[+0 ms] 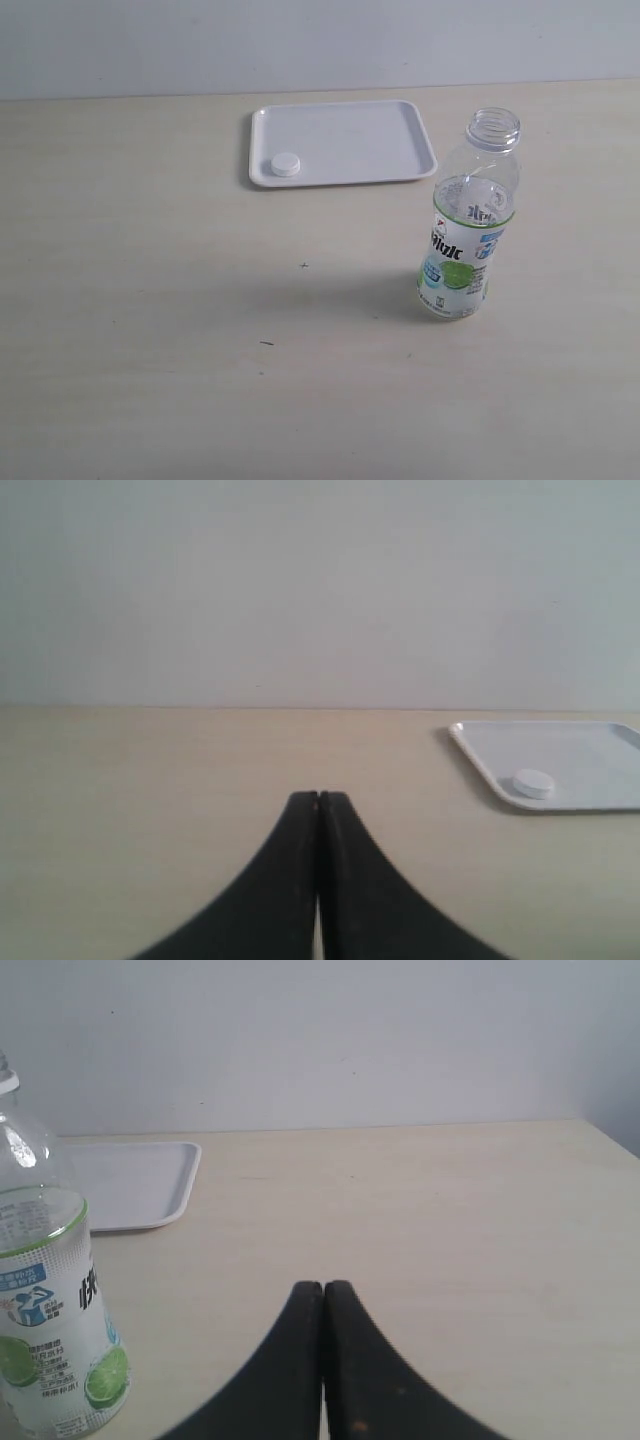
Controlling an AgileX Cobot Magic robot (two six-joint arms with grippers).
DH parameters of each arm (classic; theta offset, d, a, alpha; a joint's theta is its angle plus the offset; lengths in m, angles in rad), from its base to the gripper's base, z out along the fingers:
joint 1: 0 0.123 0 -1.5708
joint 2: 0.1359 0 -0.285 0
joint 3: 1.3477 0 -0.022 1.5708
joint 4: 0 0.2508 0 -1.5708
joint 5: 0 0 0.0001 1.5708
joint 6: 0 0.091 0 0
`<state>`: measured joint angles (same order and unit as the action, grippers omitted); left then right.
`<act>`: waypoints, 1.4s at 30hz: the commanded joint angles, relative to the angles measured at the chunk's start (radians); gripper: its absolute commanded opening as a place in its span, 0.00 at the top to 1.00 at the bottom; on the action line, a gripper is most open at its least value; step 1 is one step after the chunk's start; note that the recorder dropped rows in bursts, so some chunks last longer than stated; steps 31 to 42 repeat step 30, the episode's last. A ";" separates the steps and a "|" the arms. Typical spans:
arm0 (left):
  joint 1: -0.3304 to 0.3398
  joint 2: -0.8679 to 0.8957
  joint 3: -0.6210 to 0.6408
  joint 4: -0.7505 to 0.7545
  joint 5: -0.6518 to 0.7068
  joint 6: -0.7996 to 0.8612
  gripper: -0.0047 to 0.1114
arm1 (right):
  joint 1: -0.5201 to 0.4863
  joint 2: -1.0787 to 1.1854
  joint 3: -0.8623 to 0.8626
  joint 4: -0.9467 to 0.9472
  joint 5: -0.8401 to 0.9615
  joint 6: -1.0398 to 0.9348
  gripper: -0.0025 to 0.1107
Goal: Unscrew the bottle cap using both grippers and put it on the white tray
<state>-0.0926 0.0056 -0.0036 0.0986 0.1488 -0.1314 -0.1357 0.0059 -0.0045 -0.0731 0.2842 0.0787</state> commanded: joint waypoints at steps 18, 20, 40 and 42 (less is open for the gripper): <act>0.082 -0.006 0.004 -0.003 -0.001 0.001 0.96 | -0.003 -0.006 0.005 -0.009 -0.002 0.001 0.98; 0.082 -0.006 0.004 -0.003 -0.001 0.001 0.96 | -0.003 -0.006 0.005 -0.009 -0.002 0.001 0.98; 0.082 -0.006 0.004 -0.003 -0.001 0.001 0.96 | -0.003 -0.006 0.005 -0.009 -0.002 0.001 0.98; 0.082 -0.006 0.004 -0.003 -0.001 0.001 0.96 | -0.003 -0.006 0.005 -0.009 -0.002 0.001 0.98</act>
